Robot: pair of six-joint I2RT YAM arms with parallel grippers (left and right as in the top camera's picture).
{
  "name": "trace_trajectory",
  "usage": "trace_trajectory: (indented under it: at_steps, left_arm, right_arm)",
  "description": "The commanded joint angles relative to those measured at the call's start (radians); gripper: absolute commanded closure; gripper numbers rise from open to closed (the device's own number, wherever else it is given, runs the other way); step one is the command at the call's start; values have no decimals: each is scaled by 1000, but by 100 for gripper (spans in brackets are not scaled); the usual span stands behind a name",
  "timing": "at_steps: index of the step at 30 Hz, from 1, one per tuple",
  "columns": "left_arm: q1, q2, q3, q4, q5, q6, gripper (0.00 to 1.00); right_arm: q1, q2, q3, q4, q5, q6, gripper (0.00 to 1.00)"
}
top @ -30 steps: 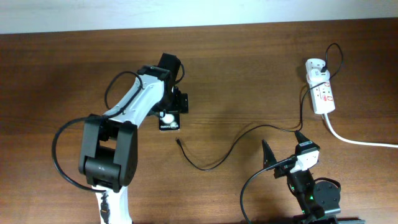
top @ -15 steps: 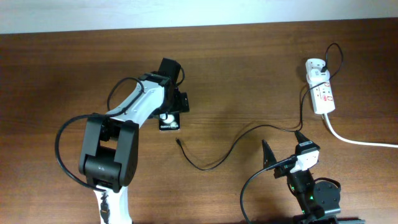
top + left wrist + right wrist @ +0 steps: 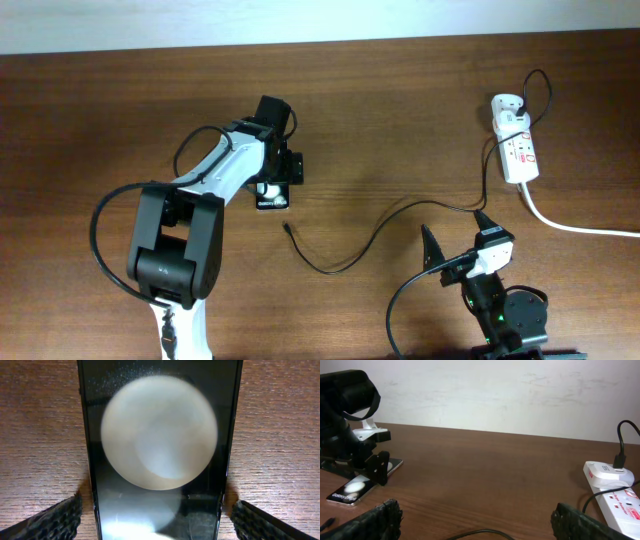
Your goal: Plug charger to phone and switch on socket
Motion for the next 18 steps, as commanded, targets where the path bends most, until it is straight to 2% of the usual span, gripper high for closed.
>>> trace_trajectory:
  at_steps: [1, 7, 12, 18]
  left_arm:
    - [1, 40, -18, 5, 11, 26, 2]
    - [1, 40, -18, 4, 10, -54, 5]
    - [1, 74, -18, -6, 11, -54, 7]
    - [1, 97, -18, -21, 6, -54, 16]
  right_arm:
    - [-3, -9, -6, -2, -13, -3, 1]
    - [-3, -9, -6, -2, -13, -3, 1]
    - [-3, -9, -6, -2, -13, -3, 1]
    - [-3, -9, -6, -2, -13, -3, 1]
